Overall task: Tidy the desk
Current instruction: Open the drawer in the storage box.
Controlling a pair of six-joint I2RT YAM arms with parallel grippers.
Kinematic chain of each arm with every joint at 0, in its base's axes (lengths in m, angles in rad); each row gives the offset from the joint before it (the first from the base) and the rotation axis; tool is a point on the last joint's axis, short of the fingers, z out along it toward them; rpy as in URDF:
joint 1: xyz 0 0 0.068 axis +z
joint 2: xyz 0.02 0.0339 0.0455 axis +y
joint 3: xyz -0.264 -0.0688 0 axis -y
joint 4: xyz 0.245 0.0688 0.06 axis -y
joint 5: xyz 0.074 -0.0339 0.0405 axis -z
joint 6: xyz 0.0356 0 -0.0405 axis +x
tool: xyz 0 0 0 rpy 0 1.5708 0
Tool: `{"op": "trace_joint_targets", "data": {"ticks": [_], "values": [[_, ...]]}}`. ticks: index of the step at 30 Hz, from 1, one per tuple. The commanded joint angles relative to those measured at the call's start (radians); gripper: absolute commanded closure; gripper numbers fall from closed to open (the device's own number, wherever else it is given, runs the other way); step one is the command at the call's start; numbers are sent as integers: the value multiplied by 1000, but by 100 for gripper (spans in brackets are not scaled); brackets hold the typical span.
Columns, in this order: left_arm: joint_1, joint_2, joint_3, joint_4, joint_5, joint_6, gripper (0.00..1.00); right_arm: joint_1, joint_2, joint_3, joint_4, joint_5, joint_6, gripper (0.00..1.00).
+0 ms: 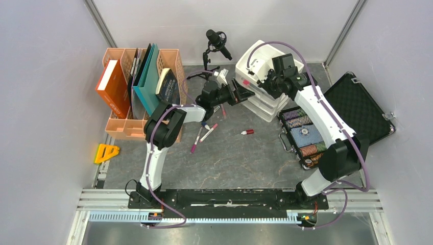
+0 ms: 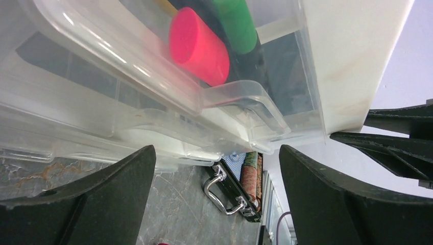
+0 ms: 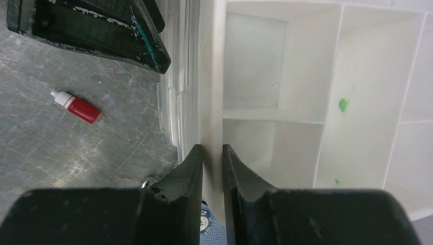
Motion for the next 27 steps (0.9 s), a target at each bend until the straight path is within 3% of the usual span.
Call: {"op": "trace_joint_targets", "data": {"ticks": [1,15,27], "values": [[5,9,-25,174,20,-53,5,-14,16,95,-33,-43,37,100],[2,38,-99,303,-21,-96,4,-47,49,150,-77,-133,57,100],[-8,137,-23,455,-3,-166,4,-48,48,122,-58,-140,61,100]]}}
